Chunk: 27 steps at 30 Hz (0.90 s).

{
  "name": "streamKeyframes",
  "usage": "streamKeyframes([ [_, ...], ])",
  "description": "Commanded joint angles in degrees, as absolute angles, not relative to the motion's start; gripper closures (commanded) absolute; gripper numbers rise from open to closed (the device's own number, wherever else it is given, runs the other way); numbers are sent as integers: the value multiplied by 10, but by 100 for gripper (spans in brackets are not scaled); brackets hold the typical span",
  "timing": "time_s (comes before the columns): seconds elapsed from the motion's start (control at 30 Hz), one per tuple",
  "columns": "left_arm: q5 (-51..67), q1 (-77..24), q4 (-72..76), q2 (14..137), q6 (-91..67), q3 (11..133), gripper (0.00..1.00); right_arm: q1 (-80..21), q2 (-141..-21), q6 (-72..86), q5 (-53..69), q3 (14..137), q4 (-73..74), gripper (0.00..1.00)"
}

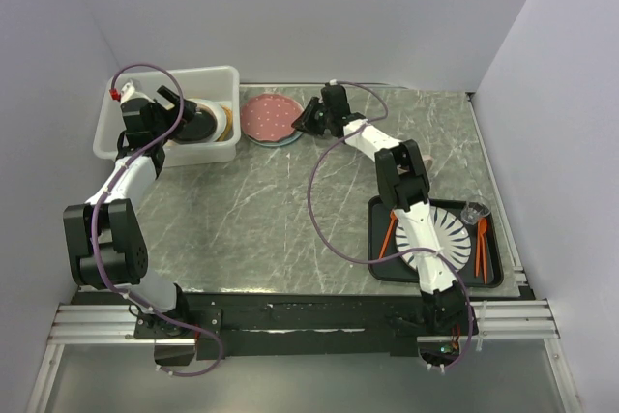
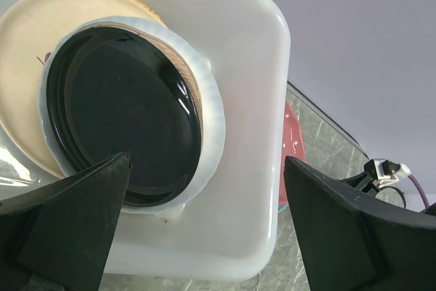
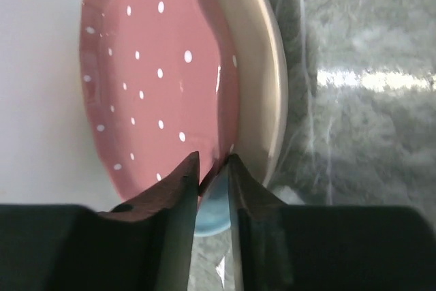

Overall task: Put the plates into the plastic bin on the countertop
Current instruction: Move the plate to the center of the board.

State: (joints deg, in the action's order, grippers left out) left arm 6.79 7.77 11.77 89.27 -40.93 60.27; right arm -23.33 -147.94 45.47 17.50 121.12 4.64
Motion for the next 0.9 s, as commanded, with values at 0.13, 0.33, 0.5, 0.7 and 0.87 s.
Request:
streamKeyframes([
  [0.13,80,76,149,868,-396,613,1,-229,-1480,456,177,1229,39,93],
  [0.33,83,76,153,867,-396,611,1,-224,-1436,457,172,1168,3,99],
  [0.5,90,76,160,868,-397,607,1,-219,-1401,454,169,1134,-16,100],
  [0.7,114,77,178,867,-399,602,1,-214,-1366,447,174,1095,-36,100],
  [0.87,133,70,183,867,-400,599,1,-212,-1340,426,179,1058,-30,100],
])
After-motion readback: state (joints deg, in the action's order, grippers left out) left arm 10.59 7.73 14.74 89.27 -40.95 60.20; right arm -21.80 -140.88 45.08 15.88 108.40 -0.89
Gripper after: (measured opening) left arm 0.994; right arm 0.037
